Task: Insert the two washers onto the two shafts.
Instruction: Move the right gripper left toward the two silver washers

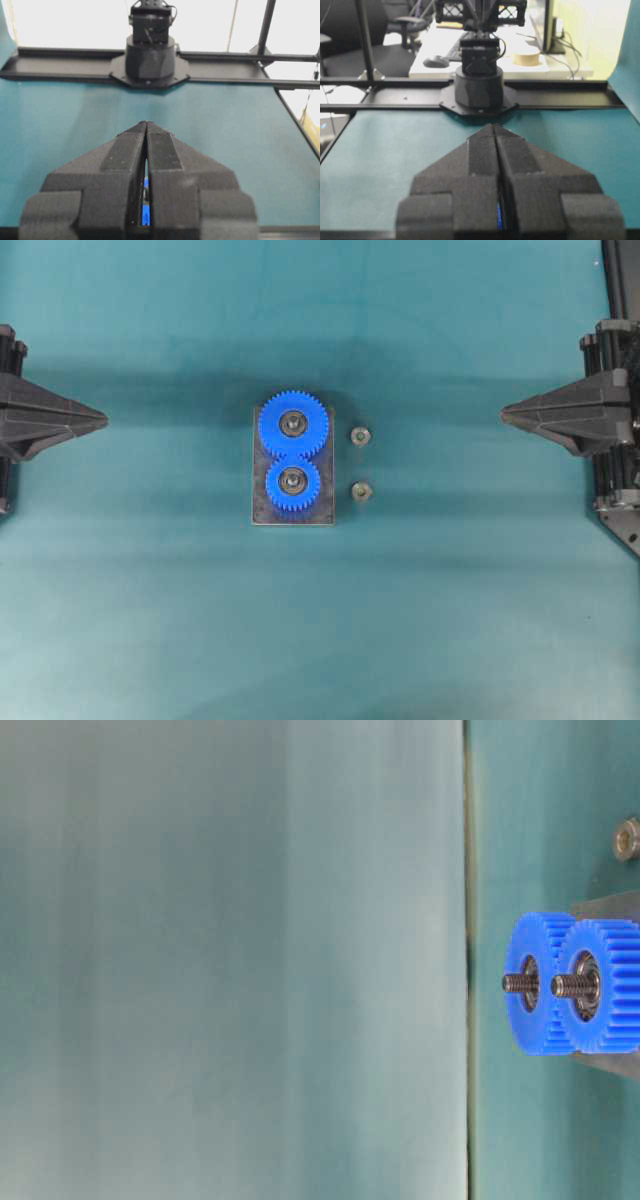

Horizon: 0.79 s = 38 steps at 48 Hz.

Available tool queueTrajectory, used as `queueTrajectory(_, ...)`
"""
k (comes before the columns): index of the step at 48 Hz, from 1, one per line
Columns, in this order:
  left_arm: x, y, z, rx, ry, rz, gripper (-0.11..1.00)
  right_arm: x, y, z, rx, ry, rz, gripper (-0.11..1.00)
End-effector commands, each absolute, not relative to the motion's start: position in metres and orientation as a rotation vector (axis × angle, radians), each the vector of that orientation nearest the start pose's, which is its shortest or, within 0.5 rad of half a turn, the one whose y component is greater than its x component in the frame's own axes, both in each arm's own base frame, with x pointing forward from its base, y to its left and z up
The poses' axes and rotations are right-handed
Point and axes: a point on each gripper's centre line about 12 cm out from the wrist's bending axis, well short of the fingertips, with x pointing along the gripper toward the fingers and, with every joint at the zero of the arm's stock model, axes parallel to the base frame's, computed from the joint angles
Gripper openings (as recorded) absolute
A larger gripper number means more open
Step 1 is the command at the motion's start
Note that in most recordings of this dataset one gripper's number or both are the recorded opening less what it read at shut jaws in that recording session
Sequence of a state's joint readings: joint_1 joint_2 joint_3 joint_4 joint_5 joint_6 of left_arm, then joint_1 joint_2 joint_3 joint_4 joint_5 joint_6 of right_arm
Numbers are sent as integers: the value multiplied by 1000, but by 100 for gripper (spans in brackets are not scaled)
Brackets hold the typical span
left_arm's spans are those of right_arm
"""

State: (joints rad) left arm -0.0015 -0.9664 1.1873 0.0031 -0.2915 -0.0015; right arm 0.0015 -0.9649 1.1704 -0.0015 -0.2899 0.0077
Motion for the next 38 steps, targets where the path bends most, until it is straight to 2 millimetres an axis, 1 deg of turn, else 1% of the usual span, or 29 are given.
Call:
queueTrajectory(1,205,-12,285,-47,-35,-58,0,199,1,285,18,-61,4,2)
queueTrajectory(3,208,-13,284,-77,-13,-66,0,198,1,279,66,-49,2,1)
queueTrajectory(8,218,-15,287,-121,33,-66,0,198,0,272,258,-12,-12,2)
queueTrajectory(12,225,-15,290,-112,67,-63,0,199,2,269,312,35,-6,1)
queueTrajectory(19,229,-15,285,-89,158,-59,0,201,3,263,284,185,-12,2)
queueTrajectory(26,229,-15,277,-70,283,-52,0,209,-3,250,271,424,-66,1)
queueTrajectory(32,228,-14,273,-49,364,-48,0,223,-10,244,210,560,-98,1)
queueTrajectory(38,227,-14,272,-35,385,-50,0,244,-17,237,140,642,-120,2)
